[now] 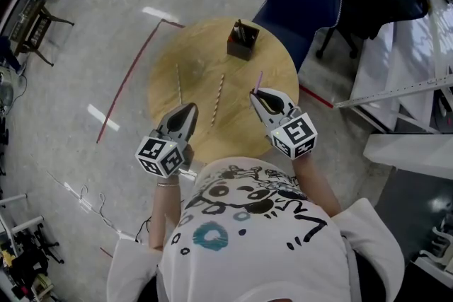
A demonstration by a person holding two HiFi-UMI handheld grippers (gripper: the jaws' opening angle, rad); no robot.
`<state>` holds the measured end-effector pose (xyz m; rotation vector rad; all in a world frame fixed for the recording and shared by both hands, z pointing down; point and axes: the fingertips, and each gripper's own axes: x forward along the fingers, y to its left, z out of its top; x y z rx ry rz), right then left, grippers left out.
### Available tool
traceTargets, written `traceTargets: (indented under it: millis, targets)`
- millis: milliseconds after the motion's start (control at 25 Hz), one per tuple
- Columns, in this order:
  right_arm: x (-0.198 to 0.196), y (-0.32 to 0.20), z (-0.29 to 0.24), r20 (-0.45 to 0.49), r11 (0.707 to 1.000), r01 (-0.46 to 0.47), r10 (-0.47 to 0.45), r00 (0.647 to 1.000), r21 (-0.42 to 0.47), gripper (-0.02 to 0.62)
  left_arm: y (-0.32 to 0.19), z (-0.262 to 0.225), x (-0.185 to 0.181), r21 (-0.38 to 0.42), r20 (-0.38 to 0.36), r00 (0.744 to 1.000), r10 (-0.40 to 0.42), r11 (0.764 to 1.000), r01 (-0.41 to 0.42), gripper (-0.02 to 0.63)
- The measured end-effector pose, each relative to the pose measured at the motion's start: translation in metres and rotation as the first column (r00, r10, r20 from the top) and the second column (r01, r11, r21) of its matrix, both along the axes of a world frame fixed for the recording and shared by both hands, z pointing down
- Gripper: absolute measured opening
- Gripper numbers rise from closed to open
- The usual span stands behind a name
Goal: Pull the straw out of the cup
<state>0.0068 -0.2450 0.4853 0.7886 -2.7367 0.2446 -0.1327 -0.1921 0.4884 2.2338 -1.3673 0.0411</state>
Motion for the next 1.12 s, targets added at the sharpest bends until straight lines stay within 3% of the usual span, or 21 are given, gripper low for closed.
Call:
traceTargets:
  millis: [1120]
  targets:
    - [-0.001,-0.003,0.018,-0.012,0.999,-0.006,0.005,1.0,-0.041,0.041,-0.005,0.007,0.006,-0.018,-0.009,1.0,0.011,1.0,-0.011,0.018]
